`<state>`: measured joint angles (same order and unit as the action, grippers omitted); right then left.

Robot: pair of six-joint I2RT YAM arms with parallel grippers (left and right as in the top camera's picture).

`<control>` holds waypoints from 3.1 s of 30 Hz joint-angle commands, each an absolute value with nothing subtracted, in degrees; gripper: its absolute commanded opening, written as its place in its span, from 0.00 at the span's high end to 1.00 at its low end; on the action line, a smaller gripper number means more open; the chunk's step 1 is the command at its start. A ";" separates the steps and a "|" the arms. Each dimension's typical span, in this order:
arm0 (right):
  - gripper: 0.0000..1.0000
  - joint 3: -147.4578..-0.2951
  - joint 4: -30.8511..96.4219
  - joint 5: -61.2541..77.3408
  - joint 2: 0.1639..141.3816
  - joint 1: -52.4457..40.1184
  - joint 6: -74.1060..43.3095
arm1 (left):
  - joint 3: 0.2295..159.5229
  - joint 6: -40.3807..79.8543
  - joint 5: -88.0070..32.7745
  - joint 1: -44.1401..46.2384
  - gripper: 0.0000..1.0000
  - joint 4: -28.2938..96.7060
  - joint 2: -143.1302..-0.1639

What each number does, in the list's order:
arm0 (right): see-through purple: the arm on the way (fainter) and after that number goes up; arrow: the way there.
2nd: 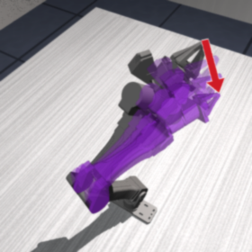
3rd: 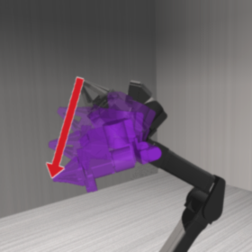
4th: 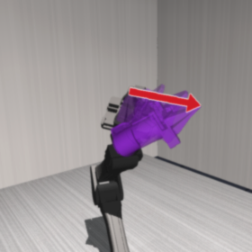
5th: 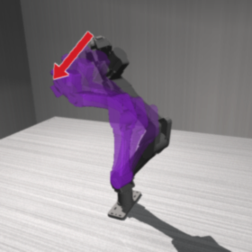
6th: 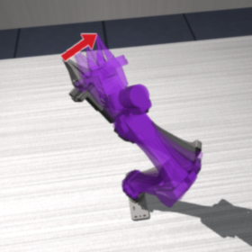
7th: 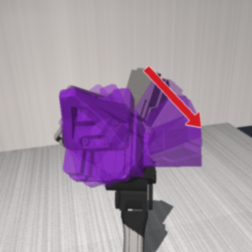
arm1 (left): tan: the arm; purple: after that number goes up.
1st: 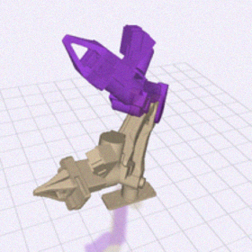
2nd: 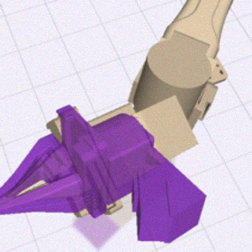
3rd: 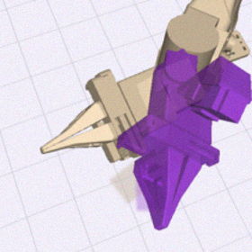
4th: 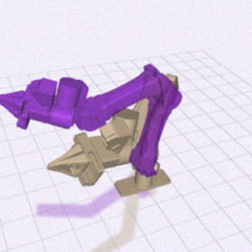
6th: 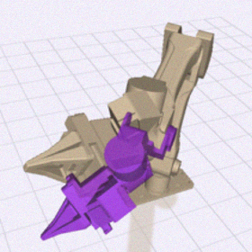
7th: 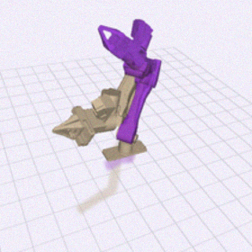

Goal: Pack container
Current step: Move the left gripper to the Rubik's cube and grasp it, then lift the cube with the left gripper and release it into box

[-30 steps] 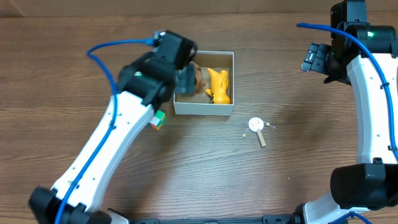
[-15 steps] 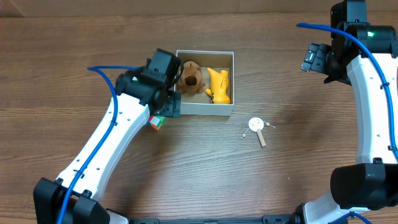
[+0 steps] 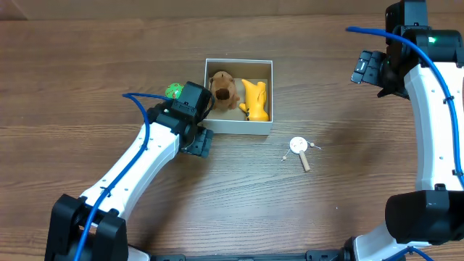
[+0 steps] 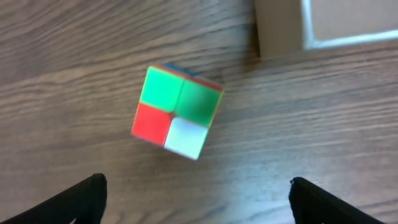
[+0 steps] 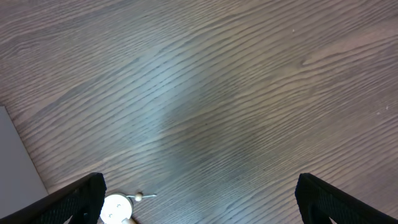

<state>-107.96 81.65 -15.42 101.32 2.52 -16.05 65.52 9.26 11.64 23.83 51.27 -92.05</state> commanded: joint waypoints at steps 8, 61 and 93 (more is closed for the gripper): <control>0.00 -108.71 81.36 -15.77 101.06 2.37 -16.16 | 62.35 -2.00 4.47 14.90 0.03 43.11 -92.58; 0.00 -108.71 81.36 -15.77 101.06 2.37 -16.16 | 63.72 -8.73 0.14 13.47 0.53 38.13 -103.31; 0.00 -108.71 81.36 -15.77 101.06 2.37 -16.16 | 104.75 -8.58 -13.13 23.16 0.44 57.93 -103.35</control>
